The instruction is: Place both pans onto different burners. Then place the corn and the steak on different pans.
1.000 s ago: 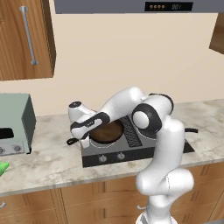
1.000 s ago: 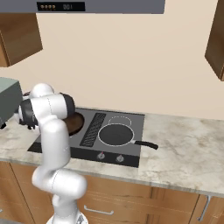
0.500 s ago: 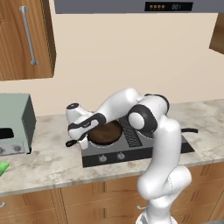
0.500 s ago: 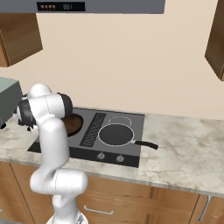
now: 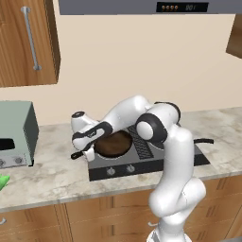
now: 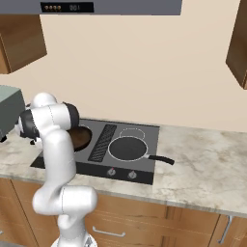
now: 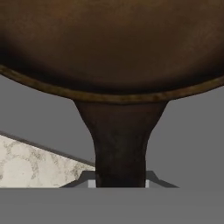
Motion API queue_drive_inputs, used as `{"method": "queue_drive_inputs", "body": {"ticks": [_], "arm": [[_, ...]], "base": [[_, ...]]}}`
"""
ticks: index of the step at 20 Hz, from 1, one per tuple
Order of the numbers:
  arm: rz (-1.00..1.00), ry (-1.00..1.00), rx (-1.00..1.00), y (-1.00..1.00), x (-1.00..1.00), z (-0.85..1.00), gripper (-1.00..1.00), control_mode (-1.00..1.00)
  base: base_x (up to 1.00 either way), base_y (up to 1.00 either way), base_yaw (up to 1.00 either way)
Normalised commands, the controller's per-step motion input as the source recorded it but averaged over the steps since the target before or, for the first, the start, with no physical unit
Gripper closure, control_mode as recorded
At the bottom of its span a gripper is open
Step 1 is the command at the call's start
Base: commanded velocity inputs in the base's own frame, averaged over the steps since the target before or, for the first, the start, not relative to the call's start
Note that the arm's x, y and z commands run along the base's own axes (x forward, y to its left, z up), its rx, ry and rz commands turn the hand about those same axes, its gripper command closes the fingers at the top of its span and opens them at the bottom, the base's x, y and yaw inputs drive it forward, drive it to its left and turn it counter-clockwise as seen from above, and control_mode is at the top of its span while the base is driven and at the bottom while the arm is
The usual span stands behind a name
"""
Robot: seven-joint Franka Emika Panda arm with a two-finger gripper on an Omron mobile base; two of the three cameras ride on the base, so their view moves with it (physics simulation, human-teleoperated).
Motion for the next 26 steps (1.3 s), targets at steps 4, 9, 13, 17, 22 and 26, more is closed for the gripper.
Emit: {"method": "queue_drive_inputs", "body": {"ticks": [4,9,13,17,22,26], "arm": [[0.0,0.01,0.0,0.0,0.0,-0.01,-1.0,-1.0],[0.0,0.0,0.0,0.0,0.0,0.0,-1.0,-1.0],[0.0,0.0,0.0,-0.11,0.0,0.26,-1.0,-1.0],[0.0,-0.02,0.0,-0.27,0.0,0.57,-1.0,-1.0],[0.07,-0.02,-0.01,-0.57,-0.22,0.48,-1.0,-1.0],[0.18,-0.04,-0.03,-0.57,-0.73,0.15,-1.0,-1.0]], "base": [[0.0,0.0,0.0],[0.0,0.0,0.0],[0.0,0.0,0.0],[0.0,0.0,0.0],[0.0,0.0,0.0],[0.0,0.0,0.0]]}}
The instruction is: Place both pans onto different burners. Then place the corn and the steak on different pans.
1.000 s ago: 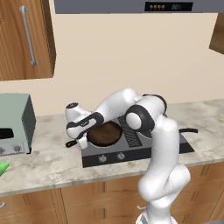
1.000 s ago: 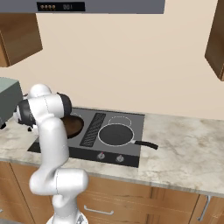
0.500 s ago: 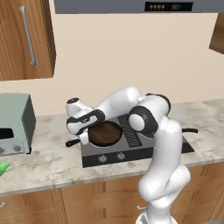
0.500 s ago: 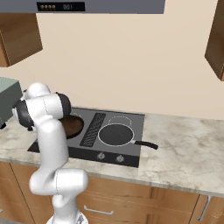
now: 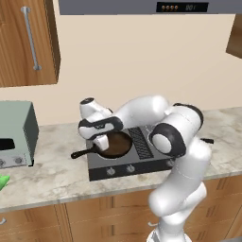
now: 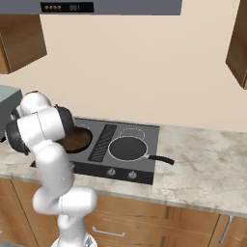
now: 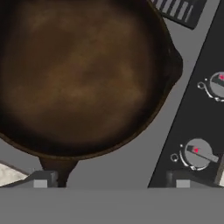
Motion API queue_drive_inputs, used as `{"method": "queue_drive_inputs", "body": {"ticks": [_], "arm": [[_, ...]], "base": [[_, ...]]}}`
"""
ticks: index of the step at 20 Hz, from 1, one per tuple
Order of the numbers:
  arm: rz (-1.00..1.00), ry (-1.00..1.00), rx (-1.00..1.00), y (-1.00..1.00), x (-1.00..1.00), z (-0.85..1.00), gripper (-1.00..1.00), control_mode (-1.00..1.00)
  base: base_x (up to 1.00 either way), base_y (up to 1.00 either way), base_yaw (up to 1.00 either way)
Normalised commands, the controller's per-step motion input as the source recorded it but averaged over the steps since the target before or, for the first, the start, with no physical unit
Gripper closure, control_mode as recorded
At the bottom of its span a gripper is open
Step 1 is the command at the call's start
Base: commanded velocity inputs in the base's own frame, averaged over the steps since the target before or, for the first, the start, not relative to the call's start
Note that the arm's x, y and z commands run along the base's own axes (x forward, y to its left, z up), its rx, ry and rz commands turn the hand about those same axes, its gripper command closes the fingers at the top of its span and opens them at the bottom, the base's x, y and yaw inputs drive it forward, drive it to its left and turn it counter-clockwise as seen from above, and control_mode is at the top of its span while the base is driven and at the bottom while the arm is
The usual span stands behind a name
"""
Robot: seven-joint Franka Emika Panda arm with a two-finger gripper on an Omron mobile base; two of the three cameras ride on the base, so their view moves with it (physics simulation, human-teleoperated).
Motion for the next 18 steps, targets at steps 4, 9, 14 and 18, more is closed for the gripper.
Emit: {"method": "queue_drive_inputs", "body": {"ticks": [4,9,14,18], "arm": [[0.22,-0.04,-0.06,-0.65,-0.66,0.24,-1.0,-1.0],[0.19,-0.01,-0.04,-0.62,-0.39,0.45,-1.0,-1.0],[0.11,0.0,-0.05,-0.47,-0.12,0.47,-1.0,-1.0],[0.07,0.0,-0.07,-0.28,-0.13,0.53,-1.0,-1.0]], "base": [[0.0,0.0,0.0],[0.0,0.0,0.0],[0.0,0.0,0.0],[0.0,0.0,0.0]]}}
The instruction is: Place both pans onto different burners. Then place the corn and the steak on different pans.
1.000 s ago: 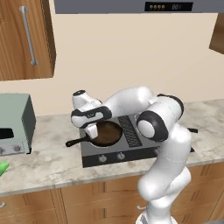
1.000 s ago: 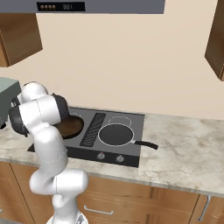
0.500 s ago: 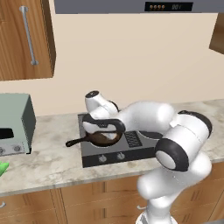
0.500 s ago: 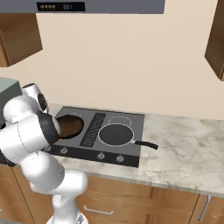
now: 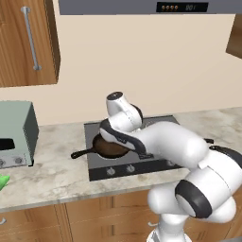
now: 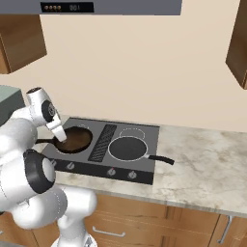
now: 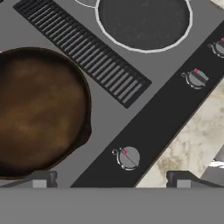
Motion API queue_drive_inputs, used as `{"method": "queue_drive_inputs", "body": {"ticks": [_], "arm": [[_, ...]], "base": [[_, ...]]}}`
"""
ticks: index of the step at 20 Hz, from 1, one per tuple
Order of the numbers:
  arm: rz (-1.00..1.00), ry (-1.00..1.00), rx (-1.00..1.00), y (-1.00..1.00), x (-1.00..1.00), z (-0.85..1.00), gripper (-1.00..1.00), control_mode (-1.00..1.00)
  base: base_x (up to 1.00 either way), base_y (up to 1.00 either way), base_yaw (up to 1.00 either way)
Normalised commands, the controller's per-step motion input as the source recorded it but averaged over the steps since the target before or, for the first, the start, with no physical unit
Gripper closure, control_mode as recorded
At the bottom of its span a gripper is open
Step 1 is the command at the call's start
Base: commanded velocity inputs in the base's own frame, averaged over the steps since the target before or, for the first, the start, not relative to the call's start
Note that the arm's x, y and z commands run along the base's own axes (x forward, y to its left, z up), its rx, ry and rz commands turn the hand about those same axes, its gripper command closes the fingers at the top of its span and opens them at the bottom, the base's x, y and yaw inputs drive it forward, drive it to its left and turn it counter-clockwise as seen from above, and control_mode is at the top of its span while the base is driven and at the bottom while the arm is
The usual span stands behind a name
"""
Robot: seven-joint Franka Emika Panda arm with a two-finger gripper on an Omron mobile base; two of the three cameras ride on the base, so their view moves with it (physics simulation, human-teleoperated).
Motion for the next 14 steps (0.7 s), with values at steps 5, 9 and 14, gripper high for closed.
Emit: {"method": "queue_drive_inputs", "body": {"ticks": [5,9,14], "arm": [[0.07,0.0,-0.06,-0.13,-0.11,0.52,-1.0,-1.0],[0.13,0.0,-0.05,-0.27,-0.21,0.33,-1.0,-1.0],[0.15,-0.04,0.03,-0.5,-0.42,0.01,-1.0,-1.0]], "base": [[0.0,0.0,0.0],[0.0,0.0,0.0],[0.0,0.0,0.0]]}}
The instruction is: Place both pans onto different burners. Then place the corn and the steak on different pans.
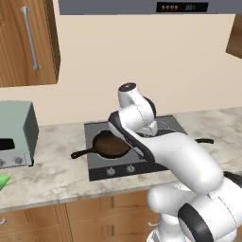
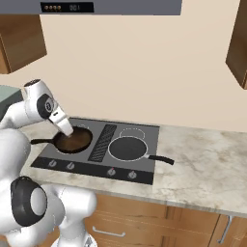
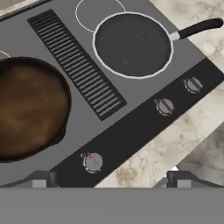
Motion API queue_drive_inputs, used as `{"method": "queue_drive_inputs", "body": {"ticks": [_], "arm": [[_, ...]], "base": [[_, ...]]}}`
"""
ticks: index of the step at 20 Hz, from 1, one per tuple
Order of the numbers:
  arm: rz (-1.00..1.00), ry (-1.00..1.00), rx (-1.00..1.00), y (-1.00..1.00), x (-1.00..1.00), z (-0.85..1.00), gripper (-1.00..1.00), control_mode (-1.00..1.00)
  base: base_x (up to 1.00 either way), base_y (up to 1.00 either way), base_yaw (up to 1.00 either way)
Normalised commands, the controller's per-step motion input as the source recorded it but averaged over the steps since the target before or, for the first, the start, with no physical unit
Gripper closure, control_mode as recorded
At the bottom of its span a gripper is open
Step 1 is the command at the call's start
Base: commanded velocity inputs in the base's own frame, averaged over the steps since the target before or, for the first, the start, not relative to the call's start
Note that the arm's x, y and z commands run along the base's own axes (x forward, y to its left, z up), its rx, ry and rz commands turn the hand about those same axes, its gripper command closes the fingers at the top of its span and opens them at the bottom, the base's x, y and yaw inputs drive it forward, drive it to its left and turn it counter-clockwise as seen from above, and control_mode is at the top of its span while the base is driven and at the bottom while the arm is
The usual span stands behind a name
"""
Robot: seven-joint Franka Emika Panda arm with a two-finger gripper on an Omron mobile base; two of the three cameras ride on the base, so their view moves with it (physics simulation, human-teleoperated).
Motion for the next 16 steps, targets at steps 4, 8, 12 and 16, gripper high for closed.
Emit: {"method": "queue_drive_inputs", "body": {"ticks": [4,8,12,16], "arm": [[0.22,-0.08,0.1,-0.67,-0.38,0.01,-1.0,-1.0],[0.21,-0.06,0.01,-0.5,-0.33,0.0,-1.0,-1.0],[0.11,-0.01,0.0,-0.09,-0.06,0.04,-1.0,-1.0],[0.06,0.0,0.0,-0.01,-0.12,0.01,-1.0,-1.0]], "base": [[0.0,0.0,0.0],[0.0,0.0,0.0],[0.0,0.0,0.0],[0.0,0.0,0.0]]}}
